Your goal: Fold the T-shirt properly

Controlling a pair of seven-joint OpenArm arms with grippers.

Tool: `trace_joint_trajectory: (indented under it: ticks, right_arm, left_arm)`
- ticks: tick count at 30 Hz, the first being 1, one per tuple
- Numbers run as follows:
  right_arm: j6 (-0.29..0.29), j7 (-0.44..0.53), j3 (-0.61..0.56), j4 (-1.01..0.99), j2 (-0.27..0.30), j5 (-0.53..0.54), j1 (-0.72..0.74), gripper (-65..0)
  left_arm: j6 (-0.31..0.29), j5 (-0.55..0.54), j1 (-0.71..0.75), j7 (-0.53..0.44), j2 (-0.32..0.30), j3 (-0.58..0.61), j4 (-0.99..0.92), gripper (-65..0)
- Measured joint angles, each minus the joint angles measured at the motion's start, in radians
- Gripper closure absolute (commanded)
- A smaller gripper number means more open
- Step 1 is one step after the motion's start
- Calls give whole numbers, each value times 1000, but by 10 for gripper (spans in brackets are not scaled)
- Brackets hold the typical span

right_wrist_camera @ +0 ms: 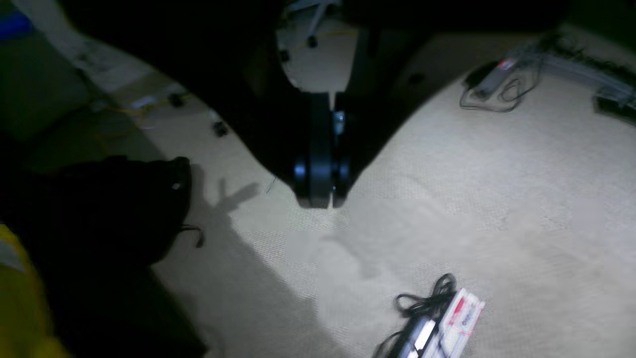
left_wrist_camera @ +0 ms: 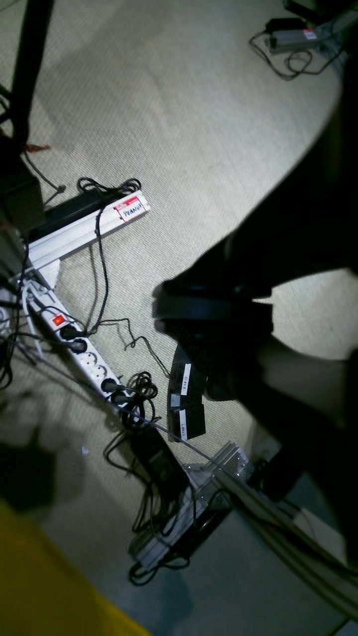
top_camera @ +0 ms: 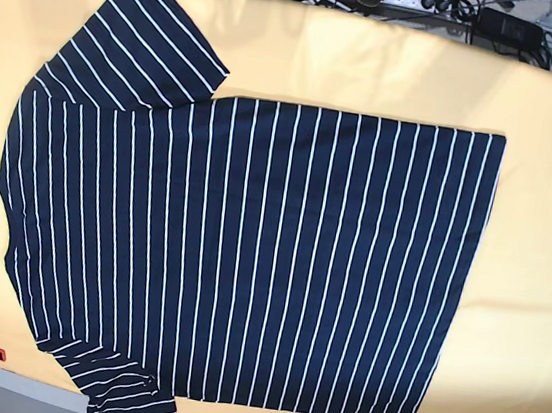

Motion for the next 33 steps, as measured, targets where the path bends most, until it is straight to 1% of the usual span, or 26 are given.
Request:
trace_joint_trajectory:
  ticks: [2,4,7,8,11,12,13,15,17,19,21,23,24,25,27,29,30,31,33]
  right_arm:
    - [-29,-5,2,61,0,-60,9,0]
    - [-32,-44,3,120,3,-76,16,0]
    - [-24,-65,1,120,0,-87,7,0]
    - [-32,-64,1,120,1,-101,4,0]
    - [-62,-53,2,120,1,-207,9,0]
    - [-90,-49,2,120,1,-263,8,0]
    - [-99,-27,2,120,1,-314,7,0]
    - [-145,16,5,120,8,-386,8,0]
    - [-186,32,5,120,33,-454,8,0]
    - [-210,21,5,120,59,-513,27,0]
    - [-226,12,16,120,84,-550,74,0]
    - [-225,31,42,120,114,-539,130,0]
    - [-215,60,57,120,121,-515,156,0]
    - [-183,85,72,120,128,-473,180,0]
    - [-109,134,100,119,140,-345,232,0]
    - [-60,167,132,119,143,-270,282,0]
    - [-50,178,148,119,143,-241,304,0]
    - [-40,187,161,119,143,-224,318,0]
    - [-17,198,173,120,144,-179,332,0]
  left_arm:
    - [-10,0,51,5,2,-51,57,0]
    - [-41,-1,78,12,1,-106,111,0]
    - [-43,-28,69,10,1,-187,181,0]
    - [-43,-32,69,6,-1,-217,201,0]
    - [-42,-36,72,12,0,-288,240,0]
    - [-51,-37,72,12,0,-314,257,0]
    - [-51,-41,74,11,2,-343,277,0]
    - [-48,-39,71,-5,1,-404,299,0]
    - [-47,-38,72,-4,-8,-458,294,0]
    - [-50,-46,68,-5,-32,-502,293,0]
    - [-51,-45,32,-5,-61,-542,293,0]
    - [-49,-44,2,-16,-100,-571,293,0]
    - [-50,-44,-13,-25,-118,-579,293,0]
    - [-59,-45,-30,-43,-136,-582,289,0]
    - [-104,-47,-71,-85,-181,-583,246,0]
    - [-184,-40,-113,-118,-224,-583,180,0]
    - [-228,-38,-132,-151,-243,-583,146,-23]
    - [-275,-43,-149,-193,-262,-583,110,-80]
    - [-377,-42,-184,-282,-309,-578,35,-216]
